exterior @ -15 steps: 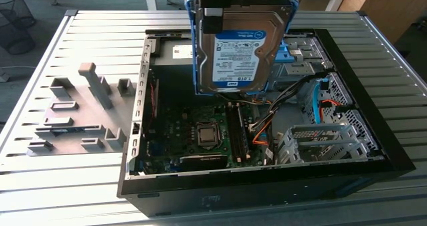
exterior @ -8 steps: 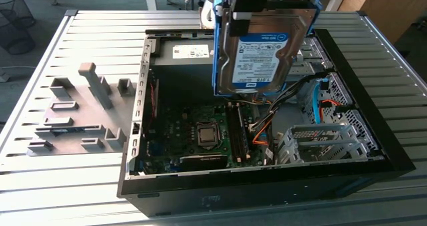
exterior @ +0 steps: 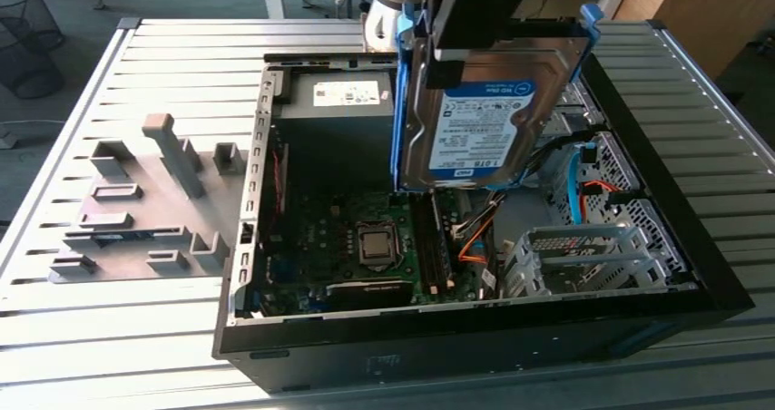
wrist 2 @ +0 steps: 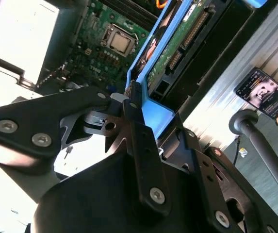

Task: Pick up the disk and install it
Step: 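Insert the disk into the insertion slot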

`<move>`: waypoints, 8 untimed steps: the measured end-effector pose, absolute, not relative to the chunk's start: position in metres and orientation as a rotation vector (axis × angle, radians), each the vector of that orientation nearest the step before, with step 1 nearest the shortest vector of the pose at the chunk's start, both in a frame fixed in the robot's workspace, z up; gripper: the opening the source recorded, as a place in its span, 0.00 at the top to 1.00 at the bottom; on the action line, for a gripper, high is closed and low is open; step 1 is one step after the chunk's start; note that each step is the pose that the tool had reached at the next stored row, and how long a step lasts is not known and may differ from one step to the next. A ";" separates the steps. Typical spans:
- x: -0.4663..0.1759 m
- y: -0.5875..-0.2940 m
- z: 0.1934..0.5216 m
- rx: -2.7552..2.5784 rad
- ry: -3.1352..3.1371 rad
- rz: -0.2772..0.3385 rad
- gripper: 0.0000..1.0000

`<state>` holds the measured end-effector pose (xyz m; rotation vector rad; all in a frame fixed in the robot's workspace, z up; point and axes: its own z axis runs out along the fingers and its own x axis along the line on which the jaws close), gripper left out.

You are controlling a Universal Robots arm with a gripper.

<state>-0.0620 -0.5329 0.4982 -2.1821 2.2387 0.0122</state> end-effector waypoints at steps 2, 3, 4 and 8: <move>-0.062 -0.537 0.497 -2.182 2.239 0.013 0.64; -0.062 -0.538 0.497 -2.182 2.238 0.013 0.64; -0.061 -0.538 0.497 -2.182 2.238 0.013 0.64; -0.051 -0.539 0.496 -2.182 2.239 0.013 0.64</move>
